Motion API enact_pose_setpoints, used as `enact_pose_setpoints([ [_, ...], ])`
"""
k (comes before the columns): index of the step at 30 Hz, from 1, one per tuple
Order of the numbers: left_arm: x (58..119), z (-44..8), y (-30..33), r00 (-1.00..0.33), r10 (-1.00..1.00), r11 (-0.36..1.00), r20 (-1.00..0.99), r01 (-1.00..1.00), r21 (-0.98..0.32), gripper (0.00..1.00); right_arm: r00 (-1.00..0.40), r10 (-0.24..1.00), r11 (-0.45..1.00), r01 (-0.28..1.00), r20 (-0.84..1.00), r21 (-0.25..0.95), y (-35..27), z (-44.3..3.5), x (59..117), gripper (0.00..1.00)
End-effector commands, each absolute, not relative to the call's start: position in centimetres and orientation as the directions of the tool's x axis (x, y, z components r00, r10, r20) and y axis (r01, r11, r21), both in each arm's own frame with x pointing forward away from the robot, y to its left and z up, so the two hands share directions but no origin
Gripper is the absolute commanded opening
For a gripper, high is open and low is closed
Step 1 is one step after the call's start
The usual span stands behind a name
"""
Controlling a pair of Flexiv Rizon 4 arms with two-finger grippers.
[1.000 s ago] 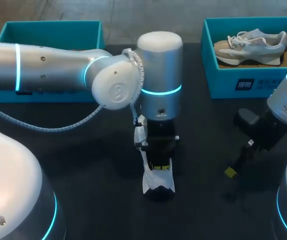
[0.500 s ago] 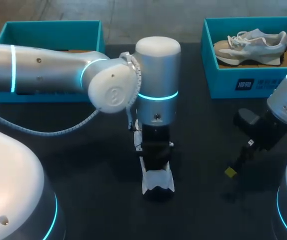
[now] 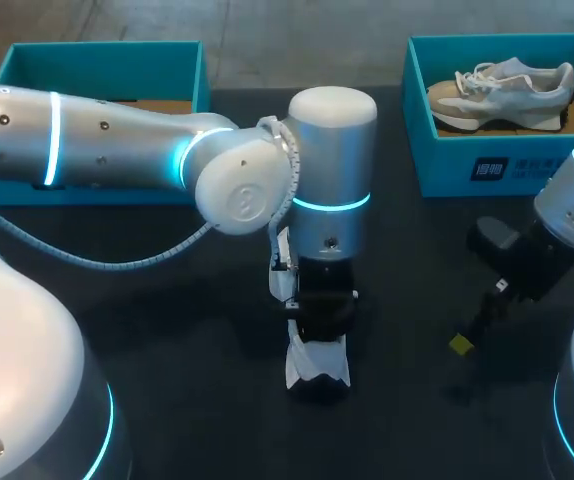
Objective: Take the shoe out of the shoebox, open the shoe tongue, remove and reinsert the insole, then place the shoe into the shoebox
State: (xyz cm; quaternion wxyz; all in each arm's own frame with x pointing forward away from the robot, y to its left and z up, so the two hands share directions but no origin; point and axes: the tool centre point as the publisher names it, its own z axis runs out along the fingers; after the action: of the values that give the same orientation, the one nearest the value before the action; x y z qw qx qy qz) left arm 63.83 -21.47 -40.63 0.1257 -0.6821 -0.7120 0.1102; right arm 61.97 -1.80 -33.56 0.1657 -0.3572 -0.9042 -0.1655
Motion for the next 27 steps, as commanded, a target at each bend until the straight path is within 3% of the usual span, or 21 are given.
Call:
enact_pose_setpoints([
  [1,63.4,-39.3,-20.7,-0.052,0.998,0.043,-0.021,0.954,-0.296,0.00,-0.690,0.594,0.689,0.702,0.414,0.179,-1.7,-33.5,61.8,1.00],
  [10,64.9,-35.7,-20.7,-0.119,0.987,0.091,-0.107,0.966,-0.241,0.00,-0.690,0.594,0.689,0.702,0.414,0.179,-1.7,-33.5,61.8,1.00],
  [25,67.9,-35.3,-20.8,-0.160,0.982,0.136,-0.102,0.968,-0.211,0.00,-0.690,0.594,0.689,0.702,0.414,0.179,-1.7,-33.5,61.8,1.00],
  [27,68.3,-35.3,-20.9,-0.152,0.984,0.131,-0.092,0.970,-0.204,0.11,-0.690,0.594,0.689,0.702,0.414,0.179,-1.7,-33.5,61.8,1.00],
])
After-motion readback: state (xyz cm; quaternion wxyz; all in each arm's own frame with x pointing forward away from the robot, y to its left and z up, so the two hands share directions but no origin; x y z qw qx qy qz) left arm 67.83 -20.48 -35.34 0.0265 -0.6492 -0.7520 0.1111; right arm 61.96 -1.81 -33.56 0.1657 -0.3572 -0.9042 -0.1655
